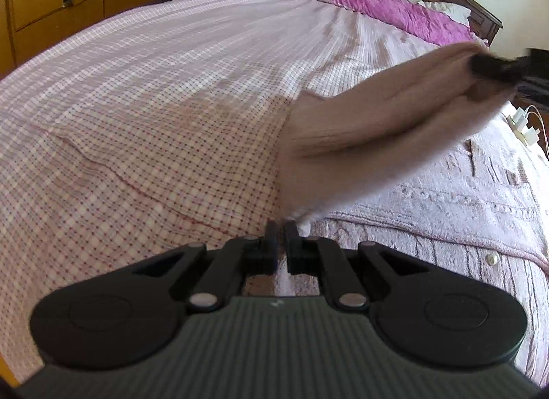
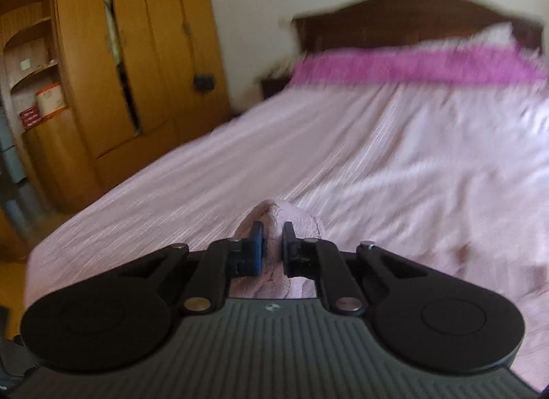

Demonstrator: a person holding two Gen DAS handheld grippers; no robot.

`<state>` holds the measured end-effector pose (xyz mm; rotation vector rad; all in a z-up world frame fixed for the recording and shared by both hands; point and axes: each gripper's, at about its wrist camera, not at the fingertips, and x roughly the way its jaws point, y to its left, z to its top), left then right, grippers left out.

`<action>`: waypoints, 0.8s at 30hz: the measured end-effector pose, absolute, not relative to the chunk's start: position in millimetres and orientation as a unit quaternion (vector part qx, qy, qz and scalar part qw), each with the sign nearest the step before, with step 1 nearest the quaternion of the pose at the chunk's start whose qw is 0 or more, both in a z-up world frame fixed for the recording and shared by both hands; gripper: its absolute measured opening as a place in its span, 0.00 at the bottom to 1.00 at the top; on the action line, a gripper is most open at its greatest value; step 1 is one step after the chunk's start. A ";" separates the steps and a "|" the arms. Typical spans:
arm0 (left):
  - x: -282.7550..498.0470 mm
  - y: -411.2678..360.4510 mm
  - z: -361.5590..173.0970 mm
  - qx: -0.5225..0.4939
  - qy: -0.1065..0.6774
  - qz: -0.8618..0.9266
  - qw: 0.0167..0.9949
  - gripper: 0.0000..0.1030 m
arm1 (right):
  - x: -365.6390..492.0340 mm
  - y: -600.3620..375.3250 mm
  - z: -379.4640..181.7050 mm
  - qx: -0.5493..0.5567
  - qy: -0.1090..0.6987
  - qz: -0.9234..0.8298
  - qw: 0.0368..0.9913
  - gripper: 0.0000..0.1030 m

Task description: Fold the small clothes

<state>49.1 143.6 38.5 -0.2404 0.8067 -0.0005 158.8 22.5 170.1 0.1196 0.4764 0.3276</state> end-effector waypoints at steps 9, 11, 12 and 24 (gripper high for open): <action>50.5 137.7 35.7 -0.109 0.393 0.001 0.913 0.08 | 133.2 -21.3 116.8 0.058 0.287 0.090 0.952 0.12; 50.2 137.2 36.2 -0.107 0.394 0.000 0.913 0.08 | 132.1 -31.0 99.4 0.077 0.312 0.082 0.943 0.12; 50.0 136.7 36.9 -0.106 0.394 -0.001 0.913 0.08 | 131.2 -34.8 92.6 0.081 0.324 0.081 0.939 0.12; 44.7 135.2 51.8 -0.096 0.391 -0.008 0.915 0.08 | 106.2 -27.2 106.5 0.073 0.293 0.098 0.948 0.62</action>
